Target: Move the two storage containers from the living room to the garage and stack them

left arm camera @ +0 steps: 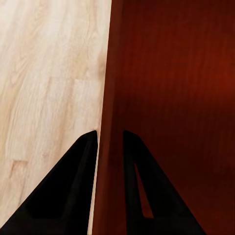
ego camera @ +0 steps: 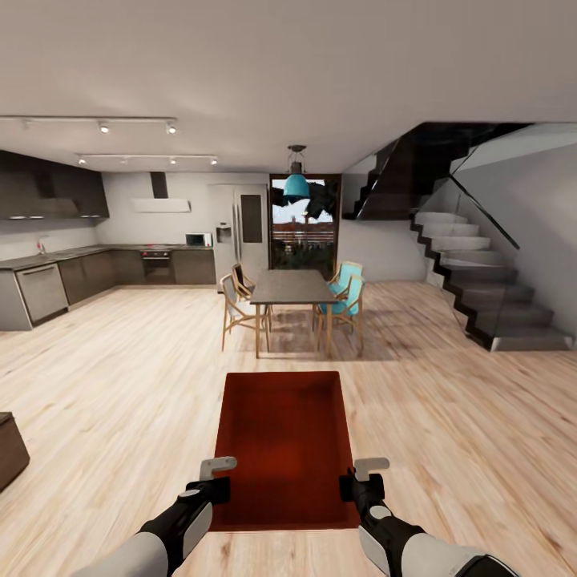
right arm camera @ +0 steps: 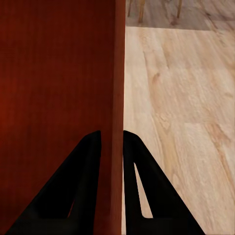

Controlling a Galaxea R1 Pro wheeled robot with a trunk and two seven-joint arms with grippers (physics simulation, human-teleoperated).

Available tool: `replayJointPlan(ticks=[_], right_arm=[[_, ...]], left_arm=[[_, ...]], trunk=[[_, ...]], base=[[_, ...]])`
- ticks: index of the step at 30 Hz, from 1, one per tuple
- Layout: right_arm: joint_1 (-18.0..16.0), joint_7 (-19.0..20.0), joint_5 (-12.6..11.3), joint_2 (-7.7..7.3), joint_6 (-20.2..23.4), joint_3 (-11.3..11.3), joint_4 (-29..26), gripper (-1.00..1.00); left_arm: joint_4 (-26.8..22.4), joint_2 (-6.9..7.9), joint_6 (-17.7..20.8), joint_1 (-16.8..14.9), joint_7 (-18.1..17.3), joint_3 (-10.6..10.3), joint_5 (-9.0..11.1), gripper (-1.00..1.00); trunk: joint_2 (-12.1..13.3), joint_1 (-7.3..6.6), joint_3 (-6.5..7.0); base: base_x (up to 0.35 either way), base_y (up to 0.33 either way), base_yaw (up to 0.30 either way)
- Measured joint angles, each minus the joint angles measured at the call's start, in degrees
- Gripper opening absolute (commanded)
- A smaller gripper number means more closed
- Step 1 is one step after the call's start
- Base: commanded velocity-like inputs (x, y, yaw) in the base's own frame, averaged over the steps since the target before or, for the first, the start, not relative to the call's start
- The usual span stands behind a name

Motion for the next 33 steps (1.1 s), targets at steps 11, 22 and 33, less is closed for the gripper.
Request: replayJointPlan(ticks=[11,22,33], right_arm=[[0.01,-0.01,0.03,-0.01,-0.09,-0.05,0.01,-1.0],[0.01,-0.01,-0.03,-0.01,-0.08,0.01,0.01,-1.0],[0.01,-0.01,-0.03,-0.01,-0.08,-0.01,0.01,-1.0]], left_arm=[[-0.01,-0.01,-0.01,-0.01,-0.01,0.0,-0.02,-1.0],[-0.01,-0.02,0.0,0.0,-0.03,0.08,-0.12,-1.0],[-0.01,-0.02,0.01,-0.01,-0.01,0.02,-0.07,-1.0]], trunk=[[-0.01,0.0,0.0],[0.0,0.0,0.0],[0.0,0.0,0.0]], base=[[0.32,0.0,-0.119],[0.32,0.0,-0.281],[0.32,0.0,-0.283]])
